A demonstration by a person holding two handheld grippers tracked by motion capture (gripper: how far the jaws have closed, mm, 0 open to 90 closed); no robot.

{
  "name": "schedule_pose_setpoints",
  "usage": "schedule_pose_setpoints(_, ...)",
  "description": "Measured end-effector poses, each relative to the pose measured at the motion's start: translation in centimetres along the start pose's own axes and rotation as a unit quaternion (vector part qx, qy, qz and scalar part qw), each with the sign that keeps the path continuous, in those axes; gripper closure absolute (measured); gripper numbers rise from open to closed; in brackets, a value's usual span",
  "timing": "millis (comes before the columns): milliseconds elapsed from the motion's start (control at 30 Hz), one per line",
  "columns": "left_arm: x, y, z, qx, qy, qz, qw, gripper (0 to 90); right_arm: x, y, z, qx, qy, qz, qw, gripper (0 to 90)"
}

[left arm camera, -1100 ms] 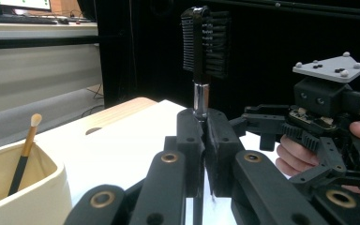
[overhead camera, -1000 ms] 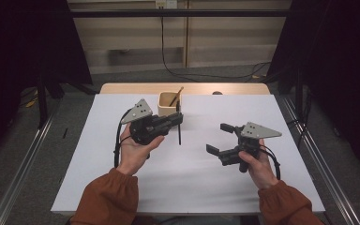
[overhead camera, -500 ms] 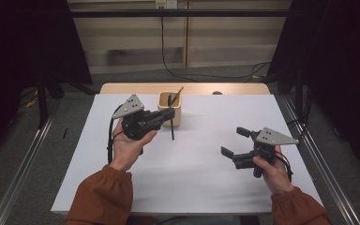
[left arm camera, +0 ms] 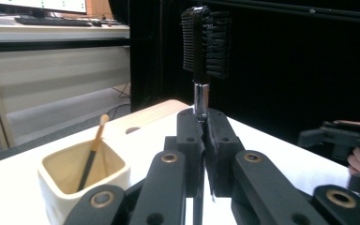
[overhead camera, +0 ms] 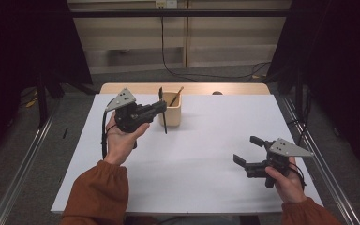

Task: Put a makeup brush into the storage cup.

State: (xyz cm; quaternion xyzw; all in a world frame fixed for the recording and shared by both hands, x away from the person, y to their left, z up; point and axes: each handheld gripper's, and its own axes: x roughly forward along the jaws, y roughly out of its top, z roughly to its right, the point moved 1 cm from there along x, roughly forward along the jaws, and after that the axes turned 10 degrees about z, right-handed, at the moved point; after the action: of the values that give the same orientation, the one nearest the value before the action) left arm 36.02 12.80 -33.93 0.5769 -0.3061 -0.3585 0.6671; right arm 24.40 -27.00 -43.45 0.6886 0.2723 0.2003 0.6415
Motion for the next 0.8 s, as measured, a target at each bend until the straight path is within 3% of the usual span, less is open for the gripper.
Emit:
schedule_pose_setpoints(367,0.3,1.5,-1.2,0.009,0.012,0.006,0.9999,85.7,-3.0,-1.0,0.3,0.012,-0.025,0.001,0.9996,2.7)
schedule_pose_setpoints(533,1.1,1.4,-1.8,0.001,0.006,0.005,1.0,85.7,-3.0,-1.3,0.4,0.015,-0.029,0.0,0.9995,0.1)
schedule_pose_setpoints(800,2.4,2.7,-2.3,0.017,0.013,0.008,0.9997,85.7,-2.9,-1.6,0.3,0.018,-0.018,-0.004,0.9997,0.0)
